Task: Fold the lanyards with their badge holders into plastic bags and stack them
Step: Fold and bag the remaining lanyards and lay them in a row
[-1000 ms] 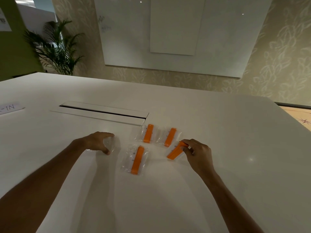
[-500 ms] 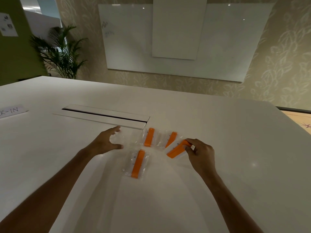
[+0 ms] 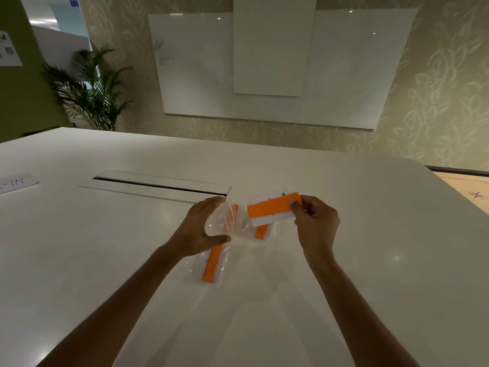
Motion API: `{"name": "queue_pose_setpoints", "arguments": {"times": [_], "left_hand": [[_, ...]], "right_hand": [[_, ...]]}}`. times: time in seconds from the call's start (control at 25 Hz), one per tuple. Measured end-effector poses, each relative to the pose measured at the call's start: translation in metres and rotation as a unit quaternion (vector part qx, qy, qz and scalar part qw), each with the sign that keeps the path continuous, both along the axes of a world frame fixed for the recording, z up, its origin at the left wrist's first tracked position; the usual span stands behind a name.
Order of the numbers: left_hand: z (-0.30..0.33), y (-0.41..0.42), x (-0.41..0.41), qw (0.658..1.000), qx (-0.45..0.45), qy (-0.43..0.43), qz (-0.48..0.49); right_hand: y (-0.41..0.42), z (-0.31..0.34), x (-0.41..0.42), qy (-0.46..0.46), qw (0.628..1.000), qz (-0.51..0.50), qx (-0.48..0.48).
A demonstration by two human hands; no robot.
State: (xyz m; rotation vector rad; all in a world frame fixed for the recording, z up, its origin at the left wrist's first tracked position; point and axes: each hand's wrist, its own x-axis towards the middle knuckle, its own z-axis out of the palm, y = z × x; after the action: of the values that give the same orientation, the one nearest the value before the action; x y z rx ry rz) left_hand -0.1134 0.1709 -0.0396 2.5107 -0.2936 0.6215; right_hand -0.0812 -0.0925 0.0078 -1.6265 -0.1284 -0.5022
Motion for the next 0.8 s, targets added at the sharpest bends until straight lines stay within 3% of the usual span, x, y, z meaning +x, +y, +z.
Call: {"name": "queue_pose_setpoints", "arguments": {"times": [0.24, 0.52, 0.8], "left_hand": [[0.007, -0.032, 0.007, 0.998, 0.037, -0.055, -0.008], [0.009, -0.056, 0.011, 0.996, 0.015, -0.083, 0.004], [0.009, -0.07, 0.016, 0.992, 0.039, -0.116, 0.011]], "right_hand": [[0.002, 0.008, -0.002, 0.029, 0.998, -0.015, 0.047], [-0.001, 0.003, -0.006, 0.052, 0.997, -0.024, 0.047], [0.004, 0.002, -0.009, 0.027, 0.998, -0.017, -0.053]]}}
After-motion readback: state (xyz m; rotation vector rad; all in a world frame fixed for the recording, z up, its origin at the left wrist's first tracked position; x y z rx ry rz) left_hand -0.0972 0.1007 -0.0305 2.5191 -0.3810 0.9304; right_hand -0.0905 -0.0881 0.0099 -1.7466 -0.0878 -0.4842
